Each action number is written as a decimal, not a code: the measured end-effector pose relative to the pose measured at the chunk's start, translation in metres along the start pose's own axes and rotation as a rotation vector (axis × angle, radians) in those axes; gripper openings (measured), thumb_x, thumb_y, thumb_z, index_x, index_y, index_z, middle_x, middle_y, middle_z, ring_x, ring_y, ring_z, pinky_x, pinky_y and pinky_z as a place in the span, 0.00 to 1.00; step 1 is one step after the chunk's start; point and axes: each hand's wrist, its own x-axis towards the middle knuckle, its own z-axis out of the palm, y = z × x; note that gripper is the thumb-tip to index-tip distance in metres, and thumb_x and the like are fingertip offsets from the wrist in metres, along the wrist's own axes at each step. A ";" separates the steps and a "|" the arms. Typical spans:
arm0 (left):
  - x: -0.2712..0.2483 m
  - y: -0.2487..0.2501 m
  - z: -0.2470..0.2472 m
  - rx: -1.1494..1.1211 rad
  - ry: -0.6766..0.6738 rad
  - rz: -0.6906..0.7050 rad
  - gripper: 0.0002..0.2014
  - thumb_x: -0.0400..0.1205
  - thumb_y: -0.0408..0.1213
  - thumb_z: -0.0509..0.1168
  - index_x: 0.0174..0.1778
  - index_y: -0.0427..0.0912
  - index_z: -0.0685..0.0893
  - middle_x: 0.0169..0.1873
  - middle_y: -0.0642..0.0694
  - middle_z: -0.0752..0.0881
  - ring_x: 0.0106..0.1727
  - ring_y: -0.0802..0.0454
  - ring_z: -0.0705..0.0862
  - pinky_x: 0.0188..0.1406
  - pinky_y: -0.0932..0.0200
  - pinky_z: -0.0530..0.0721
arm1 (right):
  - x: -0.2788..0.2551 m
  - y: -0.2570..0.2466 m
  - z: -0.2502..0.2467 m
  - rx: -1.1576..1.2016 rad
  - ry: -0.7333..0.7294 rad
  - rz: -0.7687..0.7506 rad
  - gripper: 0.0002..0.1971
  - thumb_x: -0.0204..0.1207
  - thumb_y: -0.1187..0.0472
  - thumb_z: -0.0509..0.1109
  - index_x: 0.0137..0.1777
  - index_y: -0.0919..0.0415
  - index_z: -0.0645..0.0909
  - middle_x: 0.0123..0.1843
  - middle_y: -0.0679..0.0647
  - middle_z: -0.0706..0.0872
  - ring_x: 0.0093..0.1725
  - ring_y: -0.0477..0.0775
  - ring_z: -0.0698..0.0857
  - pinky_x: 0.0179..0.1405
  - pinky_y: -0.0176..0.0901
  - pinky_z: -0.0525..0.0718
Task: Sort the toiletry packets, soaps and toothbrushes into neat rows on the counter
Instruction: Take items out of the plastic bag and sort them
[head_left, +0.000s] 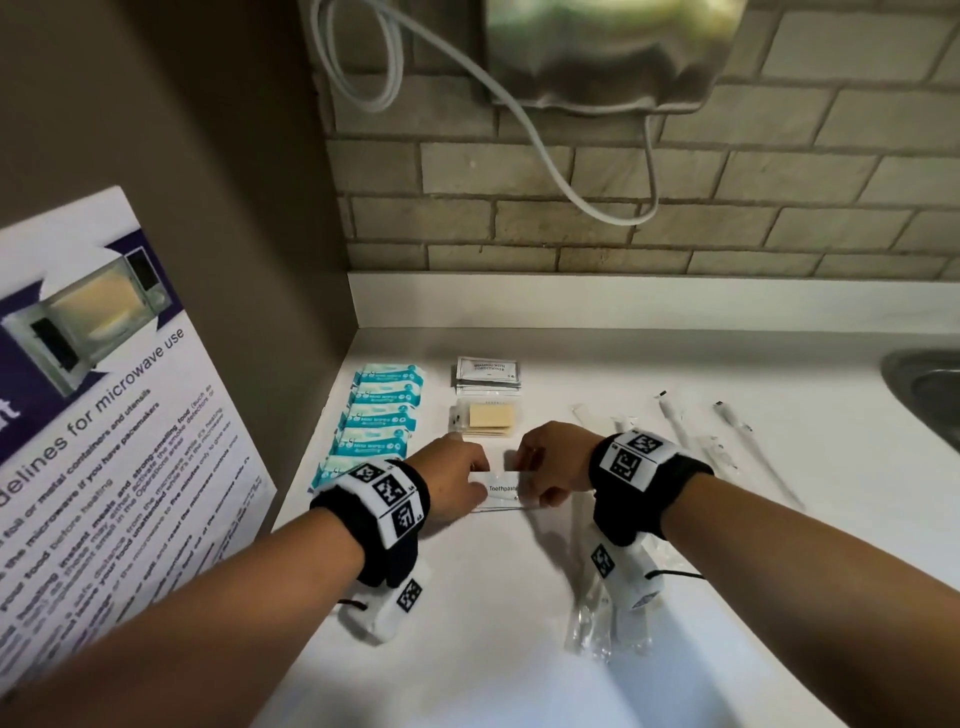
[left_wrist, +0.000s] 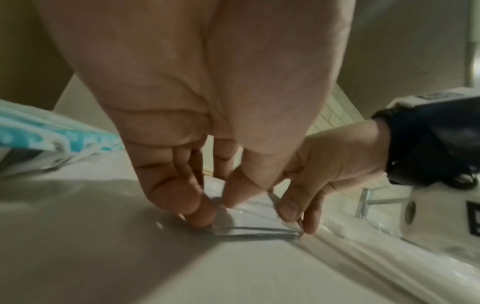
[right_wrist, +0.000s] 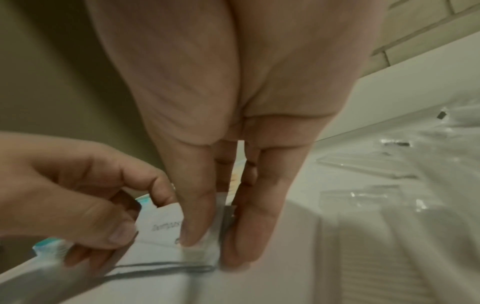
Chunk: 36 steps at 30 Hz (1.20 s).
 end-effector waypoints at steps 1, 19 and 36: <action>-0.001 0.001 0.000 0.033 -0.016 0.002 0.18 0.77 0.42 0.68 0.64 0.49 0.82 0.64 0.48 0.77 0.59 0.48 0.82 0.54 0.62 0.78 | 0.000 -0.001 0.000 -0.037 0.008 -0.003 0.11 0.68 0.71 0.76 0.40 0.56 0.79 0.33 0.53 0.87 0.25 0.47 0.85 0.31 0.36 0.89; 0.006 0.006 -0.002 0.227 -0.017 0.032 0.20 0.72 0.46 0.70 0.59 0.44 0.82 0.56 0.45 0.81 0.52 0.43 0.84 0.45 0.57 0.80 | 0.004 -0.012 0.020 -0.603 0.095 -0.147 0.22 0.69 0.49 0.74 0.59 0.62 0.80 0.56 0.59 0.84 0.56 0.60 0.83 0.55 0.49 0.84; 0.014 -0.006 -0.013 0.209 0.029 0.023 0.21 0.73 0.39 0.72 0.62 0.43 0.81 0.59 0.44 0.81 0.55 0.45 0.83 0.51 0.57 0.81 | 0.026 -0.016 0.015 -0.579 0.134 -0.167 0.11 0.68 0.53 0.75 0.40 0.57 0.77 0.41 0.54 0.80 0.40 0.57 0.79 0.38 0.42 0.75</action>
